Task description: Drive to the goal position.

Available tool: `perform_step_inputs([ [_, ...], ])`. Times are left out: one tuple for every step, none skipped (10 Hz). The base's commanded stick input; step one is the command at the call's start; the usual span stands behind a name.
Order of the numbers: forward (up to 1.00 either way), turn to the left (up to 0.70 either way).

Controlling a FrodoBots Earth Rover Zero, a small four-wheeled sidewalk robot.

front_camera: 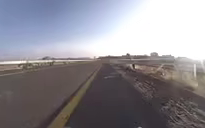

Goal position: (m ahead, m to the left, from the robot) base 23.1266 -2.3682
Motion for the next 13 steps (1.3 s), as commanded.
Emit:
perform_step_inputs([
  [0.5, 0.0],
  [0.5, 0.0],
  [0.5, 0.0],
  [0.5, 0.0],
  [0.5, 0.0],
  [0.5, 0.0],
  [0.5, 0.0],
  [0.5, 0.0],
  [0.5, 0.0],
  [0.5, 0.0],
  [0.5, 0.0],
  [0.5, 0.0],
  [0.5, 0.0],
])
